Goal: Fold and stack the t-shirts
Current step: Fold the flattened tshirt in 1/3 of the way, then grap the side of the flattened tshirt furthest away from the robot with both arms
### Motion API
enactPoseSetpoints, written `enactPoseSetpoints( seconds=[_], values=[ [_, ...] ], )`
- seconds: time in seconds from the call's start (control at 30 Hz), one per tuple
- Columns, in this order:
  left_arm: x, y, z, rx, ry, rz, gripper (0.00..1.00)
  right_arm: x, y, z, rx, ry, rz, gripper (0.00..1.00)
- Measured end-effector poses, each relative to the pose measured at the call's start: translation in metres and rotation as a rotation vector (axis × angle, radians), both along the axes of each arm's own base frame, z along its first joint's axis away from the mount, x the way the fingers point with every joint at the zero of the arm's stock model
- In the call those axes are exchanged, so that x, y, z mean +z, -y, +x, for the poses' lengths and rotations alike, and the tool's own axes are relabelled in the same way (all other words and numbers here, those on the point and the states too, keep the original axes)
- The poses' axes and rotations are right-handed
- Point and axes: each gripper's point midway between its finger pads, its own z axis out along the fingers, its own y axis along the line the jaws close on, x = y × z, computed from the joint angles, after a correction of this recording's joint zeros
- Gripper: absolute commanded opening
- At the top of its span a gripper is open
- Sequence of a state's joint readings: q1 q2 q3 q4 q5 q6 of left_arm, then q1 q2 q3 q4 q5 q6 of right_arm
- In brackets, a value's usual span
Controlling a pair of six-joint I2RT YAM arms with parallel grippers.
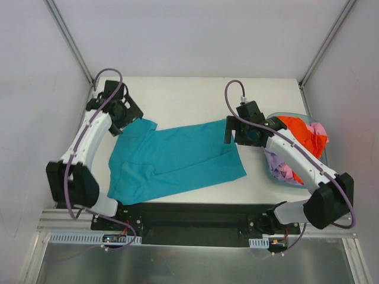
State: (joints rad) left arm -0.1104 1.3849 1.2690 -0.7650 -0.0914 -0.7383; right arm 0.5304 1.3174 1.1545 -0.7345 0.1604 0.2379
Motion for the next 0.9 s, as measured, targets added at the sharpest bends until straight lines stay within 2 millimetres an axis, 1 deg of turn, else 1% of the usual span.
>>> enactPoseSetpoints(
  seconds=[0.03, 0.07, 0.1, 0.13, 0.17, 0.23, 0.33, 0.4, 0.5, 0.57, 0.63, 0.7, 0.73, 0.8, 0.83, 0.9],
  values=[
    [0.001, -0.001, 0.019, -0.005, 0.001, 0.019, 0.98, 0.001, 0.001, 0.010, -0.004, 0.009, -0.017, 0.97],
    [0.000, -0.001, 0.035, -0.011, -0.004, 0.035, 0.96, 0.001, 0.001, 0.020, -0.009, 0.013, -0.029, 0.97],
    [-0.003, -0.001, 0.054, -0.020, -0.008, 0.048, 0.93, 0.000, 0.001, 0.028, -0.009, 0.014, -0.038, 0.97],
    [-0.007, -0.001, 0.075, -0.024, -0.010, 0.059, 0.90, -0.002, 0.001, 0.033, -0.008, 0.014, -0.044, 0.97],
    [-0.015, -0.002, 0.095, -0.033, -0.018, 0.068, 0.84, -0.004, 0.003, 0.040, -0.010, 0.007, -0.052, 0.97],
    [-0.029, -0.004, 0.128, -0.047, -0.028, 0.084, 0.80, -0.010, 0.007, 0.053, -0.018, -0.007, -0.065, 0.97],
    [-0.054, -0.011, 0.161, -0.050, -0.056, 0.105, 0.73, -0.020, 0.014, 0.066, -0.032, -0.031, -0.078, 0.97],
    [-0.069, -0.016, 0.176, -0.047, -0.075, 0.118, 0.67, -0.029, 0.019, 0.073, -0.039, -0.056, -0.083, 0.97],
    [-0.085, -0.025, 0.189, -0.041, -0.098, 0.145, 0.64, -0.040, 0.023, 0.083, -0.045, -0.086, -0.081, 0.97],
    [-0.095, -0.029, 0.194, -0.037, -0.117, 0.150, 0.64, -0.045, 0.023, 0.095, -0.045, -0.101, -0.070, 0.97],
    [-0.103, -0.032, 0.194, -0.030, -0.134, 0.157, 0.59, -0.049, 0.020, 0.108, -0.039, -0.107, -0.061, 0.97],
    [-0.113, -0.035, 0.191, -0.024, -0.162, 0.169, 0.56, -0.052, 0.015, 0.126, -0.025, -0.097, -0.051, 0.97],
    [-0.118, -0.037, 0.189, -0.022, -0.177, 0.175, 0.51, -0.054, 0.011, 0.135, -0.016, -0.096, -0.046, 0.97],
    [-0.126, -0.038, 0.187, -0.018, -0.199, 0.183, 0.49, -0.058, 0.003, 0.153, 0.001, -0.085, -0.037, 0.99],
    [-0.131, -0.040, 0.186, -0.017, -0.212, 0.191, 0.47, -0.061, -0.001, 0.161, 0.009, -0.084, -0.031, 0.99],
    [-0.140, -0.040, 0.187, -0.016, -0.228, 0.197, 0.44, -0.069, -0.006, 0.170, 0.019, -0.088, -0.026, 0.99]
  ],
)
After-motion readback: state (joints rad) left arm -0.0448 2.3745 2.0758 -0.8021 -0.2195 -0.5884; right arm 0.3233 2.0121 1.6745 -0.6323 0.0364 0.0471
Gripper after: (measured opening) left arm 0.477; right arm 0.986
